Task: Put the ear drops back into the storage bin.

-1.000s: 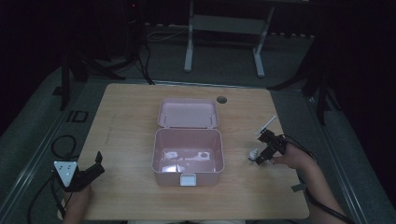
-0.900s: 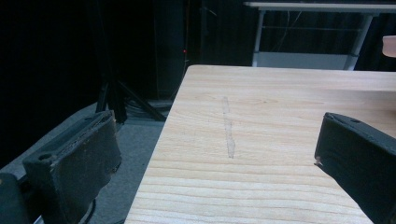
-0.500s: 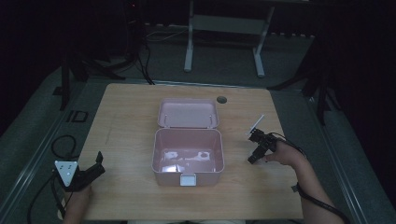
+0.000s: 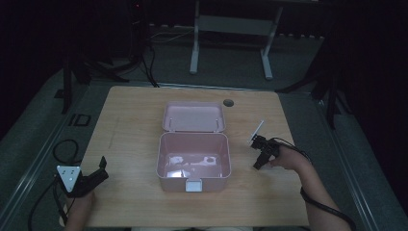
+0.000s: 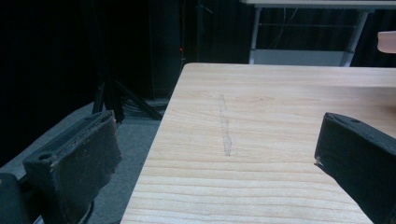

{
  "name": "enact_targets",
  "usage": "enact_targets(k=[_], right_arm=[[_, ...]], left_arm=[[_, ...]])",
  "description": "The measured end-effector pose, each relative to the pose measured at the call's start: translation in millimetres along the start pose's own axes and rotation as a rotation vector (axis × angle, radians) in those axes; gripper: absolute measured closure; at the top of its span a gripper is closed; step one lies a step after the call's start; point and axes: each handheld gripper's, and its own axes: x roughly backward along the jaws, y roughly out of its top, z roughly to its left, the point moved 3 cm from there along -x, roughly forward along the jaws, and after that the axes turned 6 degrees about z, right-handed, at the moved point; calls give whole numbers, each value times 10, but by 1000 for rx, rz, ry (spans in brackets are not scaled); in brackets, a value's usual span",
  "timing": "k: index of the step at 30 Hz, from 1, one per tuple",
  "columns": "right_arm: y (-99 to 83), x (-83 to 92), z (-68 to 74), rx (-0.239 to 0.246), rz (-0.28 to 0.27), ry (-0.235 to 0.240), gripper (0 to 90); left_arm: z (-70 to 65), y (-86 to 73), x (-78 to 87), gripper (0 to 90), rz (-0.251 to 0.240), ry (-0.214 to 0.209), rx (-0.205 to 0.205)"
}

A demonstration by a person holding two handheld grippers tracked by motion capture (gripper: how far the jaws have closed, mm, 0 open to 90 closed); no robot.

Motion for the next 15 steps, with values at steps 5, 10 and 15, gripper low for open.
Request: enact_targets(k=[5,10,15], right_arm=[[17,10,5,13,11,-26,590],[6,13,32,62,25,-36,592],[-43,40,61,121,36,-58,593]], left_arm=[[0,-1,-2,3,1,0,-2],[0,-2,-5,3,5,-1,-2],[-2,-2,-5,3,5,-2,-3]])
